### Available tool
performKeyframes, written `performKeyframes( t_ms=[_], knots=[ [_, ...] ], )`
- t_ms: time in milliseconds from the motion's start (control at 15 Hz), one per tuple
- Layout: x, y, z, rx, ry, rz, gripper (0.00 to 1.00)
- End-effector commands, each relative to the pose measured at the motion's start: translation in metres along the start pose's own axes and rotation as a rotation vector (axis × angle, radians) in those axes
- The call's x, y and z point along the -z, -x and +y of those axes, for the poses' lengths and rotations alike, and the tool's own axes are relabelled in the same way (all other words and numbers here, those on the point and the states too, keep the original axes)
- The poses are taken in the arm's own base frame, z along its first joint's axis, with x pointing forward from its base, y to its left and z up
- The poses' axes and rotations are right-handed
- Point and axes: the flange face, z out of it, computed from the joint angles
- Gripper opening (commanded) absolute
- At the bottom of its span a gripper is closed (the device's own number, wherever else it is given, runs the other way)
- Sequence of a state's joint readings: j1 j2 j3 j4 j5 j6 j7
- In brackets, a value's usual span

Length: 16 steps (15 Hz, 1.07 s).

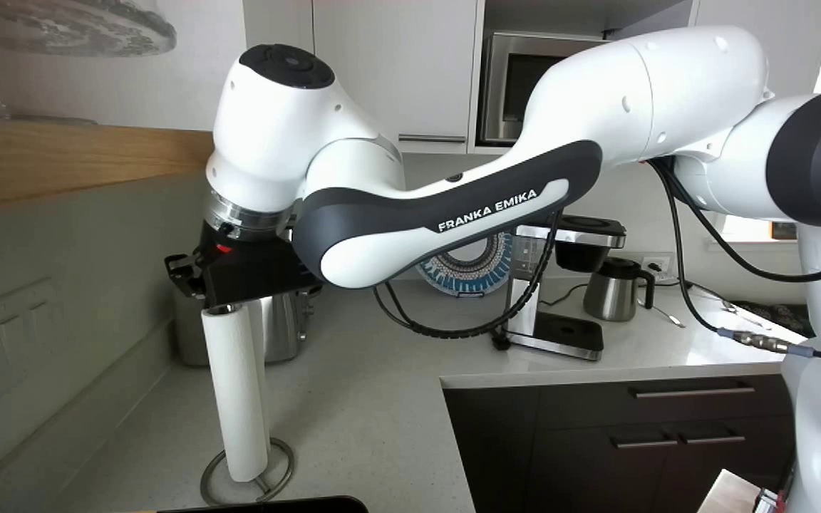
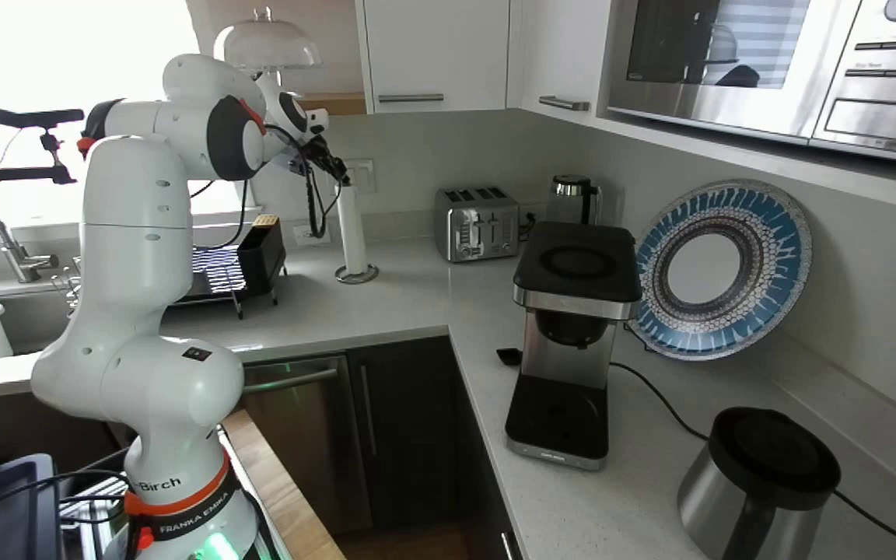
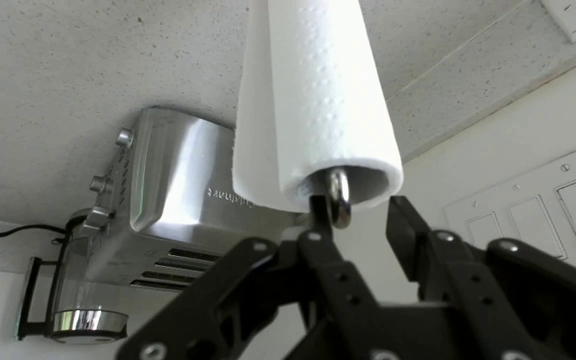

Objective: Pick up the kitchen paper holder and put it next to the coffee machine on the kitchen counter

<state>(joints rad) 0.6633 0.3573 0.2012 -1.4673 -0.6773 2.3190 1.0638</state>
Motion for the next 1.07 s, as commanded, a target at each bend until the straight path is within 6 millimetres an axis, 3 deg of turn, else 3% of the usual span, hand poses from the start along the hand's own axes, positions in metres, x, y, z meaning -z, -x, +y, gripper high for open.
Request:
performKeyframes(
  t_ms=[0,400,800,933,1000],
  knots=[
    [0.004,0.0046,0.0043,-0.019,0.026,-0.027,0.35],
    [0.0038,0.0049,0.0043,-0.018,0.026,-0.03,0.27],
    [0.0015,0.006,0.0063,-0.025,0.033,-0.051,0.25],
    [0.0007,0.0064,0.007,-0.026,0.041,-0.058,0.03],
    [0.0012,0.0065,0.007,-0.021,0.045,-0.058,0.0]
  ],
)
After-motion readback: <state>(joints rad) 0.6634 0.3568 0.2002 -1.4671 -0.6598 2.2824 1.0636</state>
